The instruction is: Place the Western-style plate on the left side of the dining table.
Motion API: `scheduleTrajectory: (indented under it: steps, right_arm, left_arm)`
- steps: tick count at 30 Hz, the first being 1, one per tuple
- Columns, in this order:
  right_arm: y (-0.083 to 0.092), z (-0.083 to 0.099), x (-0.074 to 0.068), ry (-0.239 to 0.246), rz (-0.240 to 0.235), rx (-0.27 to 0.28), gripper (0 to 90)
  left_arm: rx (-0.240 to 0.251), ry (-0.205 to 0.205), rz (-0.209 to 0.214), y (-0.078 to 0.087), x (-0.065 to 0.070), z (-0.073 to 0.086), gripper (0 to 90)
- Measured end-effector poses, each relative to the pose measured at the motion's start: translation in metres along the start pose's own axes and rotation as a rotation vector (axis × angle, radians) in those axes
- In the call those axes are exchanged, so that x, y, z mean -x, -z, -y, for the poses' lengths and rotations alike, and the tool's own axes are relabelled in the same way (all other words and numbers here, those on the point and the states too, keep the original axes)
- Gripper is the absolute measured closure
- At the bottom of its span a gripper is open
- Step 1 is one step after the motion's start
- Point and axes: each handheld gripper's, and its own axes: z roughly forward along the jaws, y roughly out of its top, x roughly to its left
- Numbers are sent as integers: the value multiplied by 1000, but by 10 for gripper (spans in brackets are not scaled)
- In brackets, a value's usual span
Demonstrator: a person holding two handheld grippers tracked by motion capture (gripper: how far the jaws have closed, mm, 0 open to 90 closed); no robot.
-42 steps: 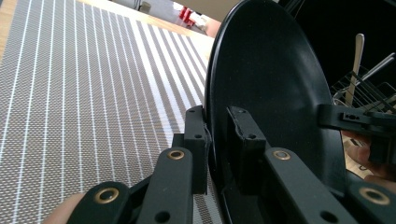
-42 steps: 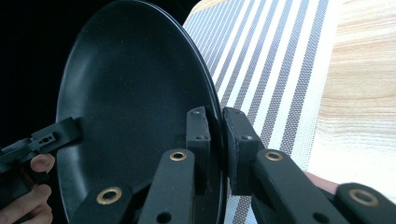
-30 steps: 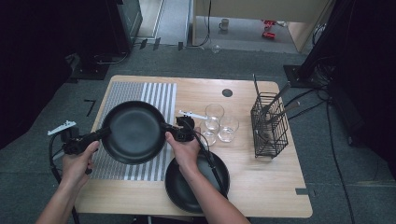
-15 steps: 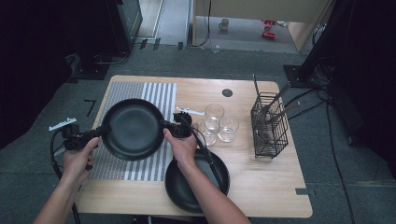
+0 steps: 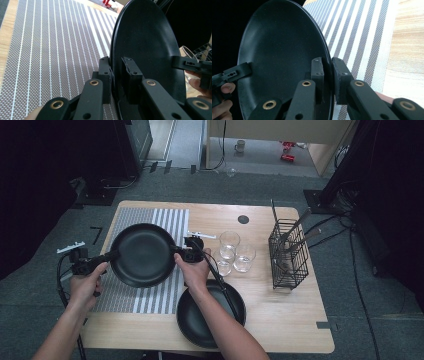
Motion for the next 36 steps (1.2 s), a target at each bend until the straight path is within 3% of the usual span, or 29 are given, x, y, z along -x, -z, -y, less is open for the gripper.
scheduleTrajectory:
  steps: [13,24,36]
  right_arm:
    - [-18,-8,6,-29,11,-21,815]
    - [-32,-16,13,-51,49,-28,815]
    - [-50,-22,17,-84,75,-63,816]
  left_arm:
    - [-10,22,-24,-15,-11,-11,790]
    - [-33,59,-36,-35,-22,-15,782]
    - [-66,82,-81,-48,-34,-21,772]
